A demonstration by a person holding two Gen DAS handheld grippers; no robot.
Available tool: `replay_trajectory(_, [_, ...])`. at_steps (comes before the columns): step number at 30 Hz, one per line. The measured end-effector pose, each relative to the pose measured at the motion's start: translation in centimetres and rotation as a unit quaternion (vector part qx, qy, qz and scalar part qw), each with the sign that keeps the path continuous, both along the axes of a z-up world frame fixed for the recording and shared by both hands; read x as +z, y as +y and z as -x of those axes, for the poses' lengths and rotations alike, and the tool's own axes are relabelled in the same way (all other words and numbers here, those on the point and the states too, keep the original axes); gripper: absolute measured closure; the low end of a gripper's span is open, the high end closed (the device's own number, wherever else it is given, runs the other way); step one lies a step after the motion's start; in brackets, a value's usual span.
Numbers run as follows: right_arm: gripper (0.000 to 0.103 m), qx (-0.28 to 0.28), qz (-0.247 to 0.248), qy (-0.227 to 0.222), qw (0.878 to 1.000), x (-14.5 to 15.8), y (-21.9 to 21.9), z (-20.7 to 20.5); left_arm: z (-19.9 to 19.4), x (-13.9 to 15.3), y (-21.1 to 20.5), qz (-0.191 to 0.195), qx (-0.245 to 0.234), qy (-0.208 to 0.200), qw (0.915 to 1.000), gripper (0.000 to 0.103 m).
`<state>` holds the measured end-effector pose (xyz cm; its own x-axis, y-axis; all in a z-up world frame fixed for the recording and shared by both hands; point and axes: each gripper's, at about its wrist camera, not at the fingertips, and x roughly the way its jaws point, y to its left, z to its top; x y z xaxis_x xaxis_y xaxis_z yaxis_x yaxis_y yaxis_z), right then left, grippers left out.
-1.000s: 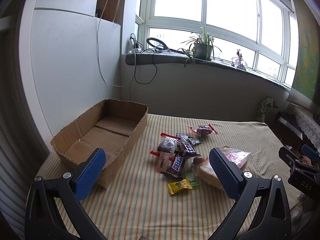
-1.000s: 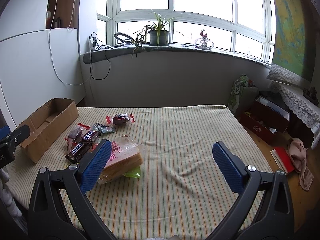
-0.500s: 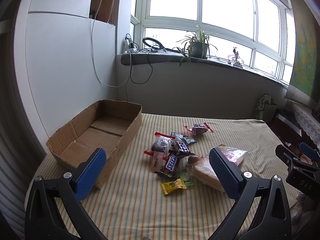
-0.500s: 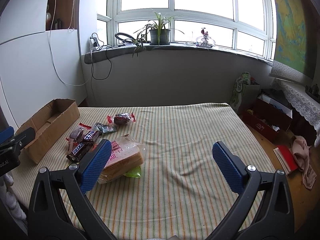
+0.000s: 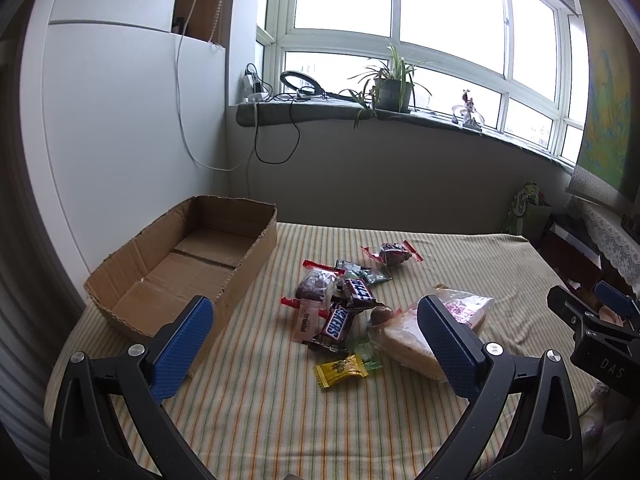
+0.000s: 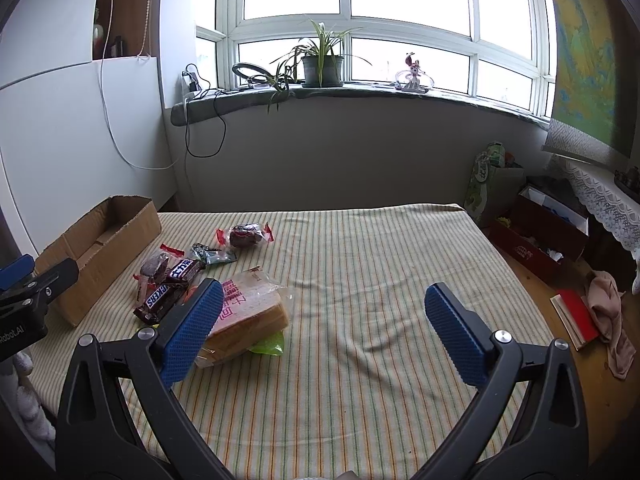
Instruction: Organize snacks
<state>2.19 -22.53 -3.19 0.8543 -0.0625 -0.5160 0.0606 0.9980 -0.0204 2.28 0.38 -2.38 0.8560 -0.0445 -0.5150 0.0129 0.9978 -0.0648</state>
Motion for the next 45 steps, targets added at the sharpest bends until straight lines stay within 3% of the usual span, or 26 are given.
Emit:
replay_trajectory(22, [0.000,0.007,-0.004,0.008,1.000,-0.6,-0.2,-0.6,-0.6,-1.1,0.0,0.012,-0.009,0.014,0.9998,0.005])
replay_trajectory(29, [0.004,0.022,-0.016,0.029,0.999,-1.2,-0.6,-1.8,-1.4,-2.2,0.0,0.039,-0.023,0.041,0.9981,0.012])
replay_trajectory(41, [0.006,0.058,-0.026,0.060,0.996,-2.1,-0.6,-4.1,-2.8,-4.7,-1.6,0.091,-0.066,0.103,0.9883,0.024])
replay_trajectory(45, [0.014,0.080,-0.034,0.086,0.992,-2.9,-0.4,-5.4,-3.2,-5.5,-2.1,0.102,-0.077,0.123,0.9843,0.030])
